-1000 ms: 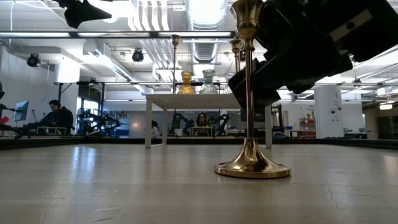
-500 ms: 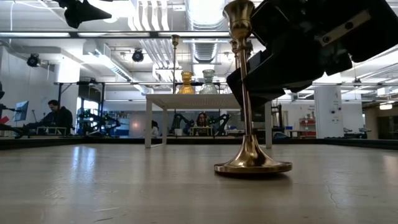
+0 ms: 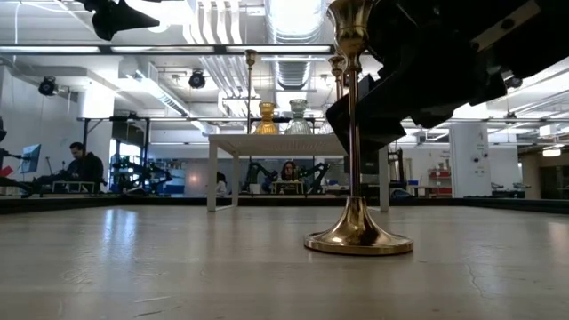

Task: Pick & Place candle stick holders
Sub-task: Put the golden candle holder on the shelf

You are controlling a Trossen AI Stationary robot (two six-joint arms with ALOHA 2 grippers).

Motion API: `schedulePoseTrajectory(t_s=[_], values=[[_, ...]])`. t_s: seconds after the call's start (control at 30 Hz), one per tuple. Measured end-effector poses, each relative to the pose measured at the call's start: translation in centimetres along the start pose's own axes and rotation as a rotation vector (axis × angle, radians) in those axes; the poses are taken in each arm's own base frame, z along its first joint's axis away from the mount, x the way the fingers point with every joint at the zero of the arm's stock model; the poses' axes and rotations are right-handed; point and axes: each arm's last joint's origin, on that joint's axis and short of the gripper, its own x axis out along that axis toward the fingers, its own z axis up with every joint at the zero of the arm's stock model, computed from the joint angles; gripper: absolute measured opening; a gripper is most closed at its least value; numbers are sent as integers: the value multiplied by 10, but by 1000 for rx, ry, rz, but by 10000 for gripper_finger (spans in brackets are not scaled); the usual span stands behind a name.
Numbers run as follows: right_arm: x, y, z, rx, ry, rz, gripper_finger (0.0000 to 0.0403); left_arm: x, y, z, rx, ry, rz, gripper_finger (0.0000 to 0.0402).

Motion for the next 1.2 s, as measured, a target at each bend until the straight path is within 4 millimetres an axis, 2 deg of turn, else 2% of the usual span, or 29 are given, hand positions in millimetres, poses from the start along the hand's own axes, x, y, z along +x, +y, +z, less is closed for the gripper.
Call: schedulePoseTrajectory(t_s=[0.23, 0.47, 0.67, 0.8, 0.93, 1.2], values=[[2, 3, 5, -17, -22, -37, 107, 0, 0, 0, 0, 0, 0, 292], [2, 0, 5, -40, -25, -101, 21, 0, 0, 0, 0, 0, 0, 292], [3, 0, 8, -48, -33, -112, 13, 0, 0, 0, 0, -1, 0, 292], [5, -3, 20, -57, -70, -131, 11, 0, 0, 0, 0, 0, 0, 292], [4, -16, 37, -49, -95, -167, 11, 0, 0, 0, 0, -1, 0, 292], [-13, -62, 77, -46, -177, -261, 10, 0, 0, 0, 0, 0, 0, 292]])
